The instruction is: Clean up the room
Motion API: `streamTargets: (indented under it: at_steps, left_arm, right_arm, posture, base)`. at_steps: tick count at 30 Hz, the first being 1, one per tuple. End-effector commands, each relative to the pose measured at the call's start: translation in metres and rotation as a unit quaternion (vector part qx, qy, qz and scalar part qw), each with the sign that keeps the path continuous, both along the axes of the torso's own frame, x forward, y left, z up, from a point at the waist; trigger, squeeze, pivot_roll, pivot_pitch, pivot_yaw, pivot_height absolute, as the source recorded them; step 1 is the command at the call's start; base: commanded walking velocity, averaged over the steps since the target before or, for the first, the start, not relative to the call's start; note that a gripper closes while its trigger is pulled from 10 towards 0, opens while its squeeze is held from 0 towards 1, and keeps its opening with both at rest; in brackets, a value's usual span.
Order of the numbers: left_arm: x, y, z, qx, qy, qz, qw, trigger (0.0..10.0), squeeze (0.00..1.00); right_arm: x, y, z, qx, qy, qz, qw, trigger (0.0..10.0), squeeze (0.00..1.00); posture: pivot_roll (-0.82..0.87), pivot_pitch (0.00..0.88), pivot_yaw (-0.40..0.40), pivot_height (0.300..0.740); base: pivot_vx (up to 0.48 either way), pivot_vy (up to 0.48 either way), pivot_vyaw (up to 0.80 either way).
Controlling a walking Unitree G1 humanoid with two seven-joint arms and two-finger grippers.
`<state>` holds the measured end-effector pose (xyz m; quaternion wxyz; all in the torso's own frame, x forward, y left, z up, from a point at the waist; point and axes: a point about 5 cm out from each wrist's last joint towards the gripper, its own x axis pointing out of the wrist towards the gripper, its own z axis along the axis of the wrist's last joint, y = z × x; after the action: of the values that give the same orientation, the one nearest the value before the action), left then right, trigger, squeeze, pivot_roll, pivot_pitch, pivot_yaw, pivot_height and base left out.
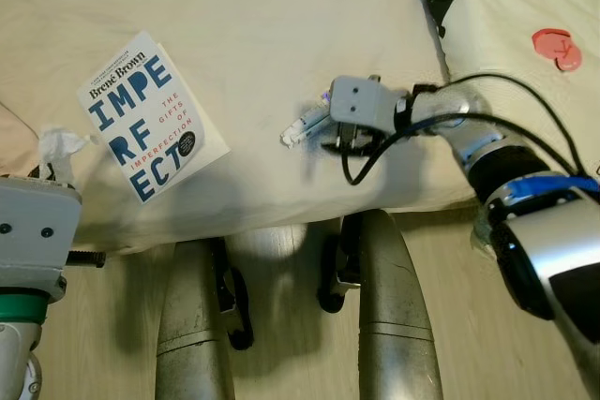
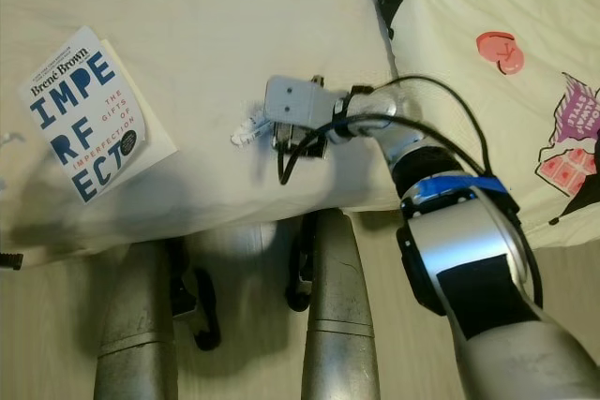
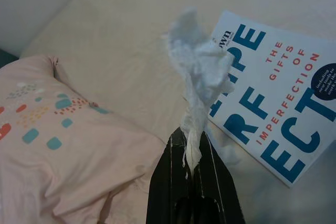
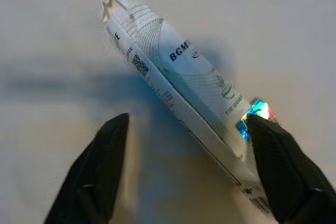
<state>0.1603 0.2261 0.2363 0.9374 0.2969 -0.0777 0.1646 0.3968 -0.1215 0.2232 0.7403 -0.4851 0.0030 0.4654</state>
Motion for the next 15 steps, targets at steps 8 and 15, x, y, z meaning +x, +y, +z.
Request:
streamTargets:
  at_steps: [8, 15]
  left_arm:
    - [-0.008, 0.003, -0.001, 0.003, 0.020, 0.011, 1.000, 10.0, 0.00]
    - [-0.007, 0.001, 0.000, 0.006, 0.021, 0.005, 1.000, 10.0, 0.00]
  right_arm:
    - [-0.003, -0.014, -0.029, -0.068, -0.032, -0.023, 0.997, 0.0, 0.00]
    - [0.001, -0.014, -0.020, -0.117, -0.120, -0.019, 0.986, 0.0, 0.00]
  posture:
    - [0.13, 0.766, 0.001, 0.590]
    - [0.13, 0.772, 0.007, 0.590]
  base:
    - [0.000, 0.000, 0.00]
    - [0.000, 0.000, 0.00]
